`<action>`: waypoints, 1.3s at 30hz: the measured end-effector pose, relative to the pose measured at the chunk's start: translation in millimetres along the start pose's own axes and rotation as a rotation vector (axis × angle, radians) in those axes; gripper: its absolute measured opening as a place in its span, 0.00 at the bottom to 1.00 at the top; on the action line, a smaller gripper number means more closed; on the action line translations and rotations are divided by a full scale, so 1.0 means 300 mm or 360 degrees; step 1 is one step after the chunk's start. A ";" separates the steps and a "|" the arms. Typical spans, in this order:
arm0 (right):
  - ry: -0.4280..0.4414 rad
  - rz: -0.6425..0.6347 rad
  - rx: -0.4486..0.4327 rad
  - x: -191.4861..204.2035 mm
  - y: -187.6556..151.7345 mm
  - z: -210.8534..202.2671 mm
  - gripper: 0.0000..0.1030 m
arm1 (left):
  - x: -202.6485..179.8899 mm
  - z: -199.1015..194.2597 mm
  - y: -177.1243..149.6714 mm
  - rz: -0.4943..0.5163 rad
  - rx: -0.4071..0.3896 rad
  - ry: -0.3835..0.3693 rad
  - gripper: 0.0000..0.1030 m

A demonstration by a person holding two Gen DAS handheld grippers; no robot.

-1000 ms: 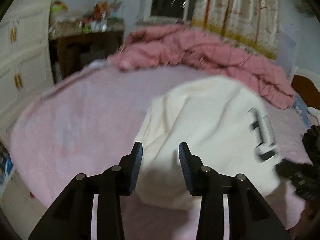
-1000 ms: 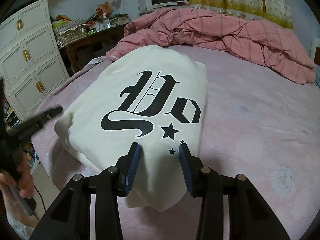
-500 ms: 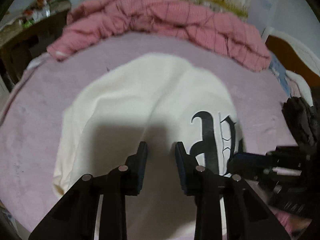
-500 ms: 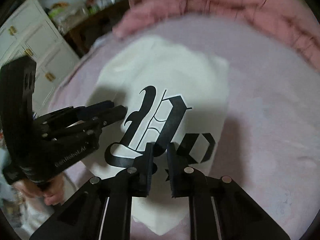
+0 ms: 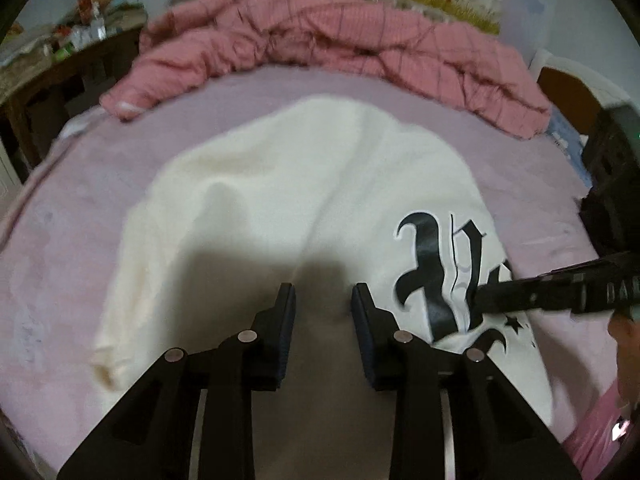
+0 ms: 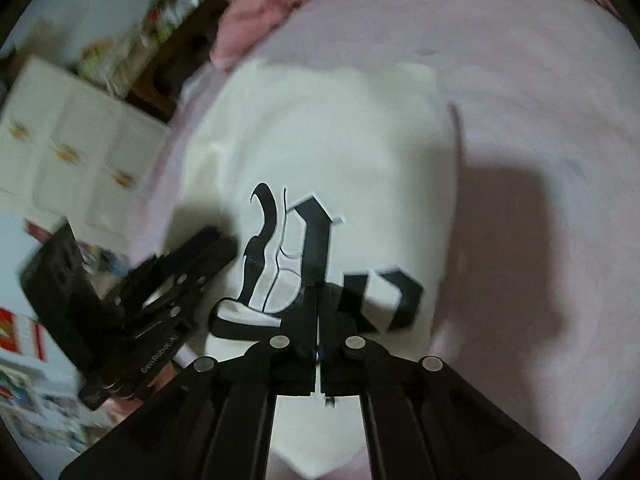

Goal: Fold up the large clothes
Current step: 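Grasp the folded hoodie with the right tool while the left tool grips its side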

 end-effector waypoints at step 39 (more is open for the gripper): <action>0.0644 -0.0191 -0.0478 -0.034 0.009 -0.167 0.54 | 0.113 -0.122 0.007 -0.0581 -0.0050 -0.0500 0.27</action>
Point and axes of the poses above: each gripper's, at about its wrist camera, not at the fingertips, and z roughly the way its jaws point, x to its left, y to its top, the point moved 9 cm from there along z, roughly the way its jaws point, and after that the axes turned 5 degrees about z, right-handed, at the moved point
